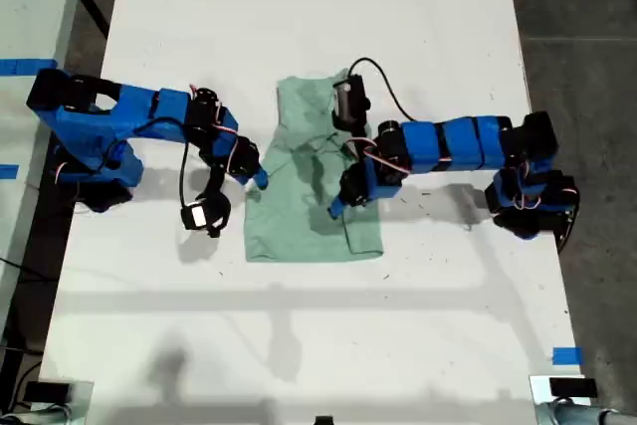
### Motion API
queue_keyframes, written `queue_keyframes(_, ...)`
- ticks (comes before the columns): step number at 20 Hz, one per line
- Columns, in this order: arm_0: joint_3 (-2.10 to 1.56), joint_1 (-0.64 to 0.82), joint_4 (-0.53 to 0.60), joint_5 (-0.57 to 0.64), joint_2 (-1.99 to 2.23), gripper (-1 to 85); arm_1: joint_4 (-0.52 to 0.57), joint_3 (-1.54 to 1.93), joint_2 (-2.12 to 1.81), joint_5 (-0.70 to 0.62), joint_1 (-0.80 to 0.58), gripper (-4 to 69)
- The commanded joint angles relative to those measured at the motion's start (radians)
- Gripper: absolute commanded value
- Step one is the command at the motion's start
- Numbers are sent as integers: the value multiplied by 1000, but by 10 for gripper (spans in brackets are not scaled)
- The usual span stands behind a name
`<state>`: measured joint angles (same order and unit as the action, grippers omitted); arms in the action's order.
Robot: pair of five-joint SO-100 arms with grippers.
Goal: Fold tshirt
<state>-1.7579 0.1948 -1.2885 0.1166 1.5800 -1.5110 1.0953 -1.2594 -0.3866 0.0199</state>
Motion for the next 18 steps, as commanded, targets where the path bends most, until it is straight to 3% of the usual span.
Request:
queue_keyframes(1, 84, -28, -14, -20, 28, 129, 11, -2, -58, -11, 0, 254)
queue_keyframes(2, 84, -37, -15, -49, -3, 142, 14, 2, -57, -11, 2, 252)
queue_keyframes(4, 71, -63, 11, -117, -37, 253, 17, 8, -49, -9, 9, 249)
queue_keyframes(7, -41, -89, 163, -152, -28, 312, 28, 12, -43, -6, 17, 238)
queue_keyframes(11, -212, -83, 288, -181, -11, 302, 48, 15, -34, -14, 20, 230)
queue_keyframes(18, -399, -37, 371, -179, 52, 283, 64, 15, -21, -26, 18, 226)
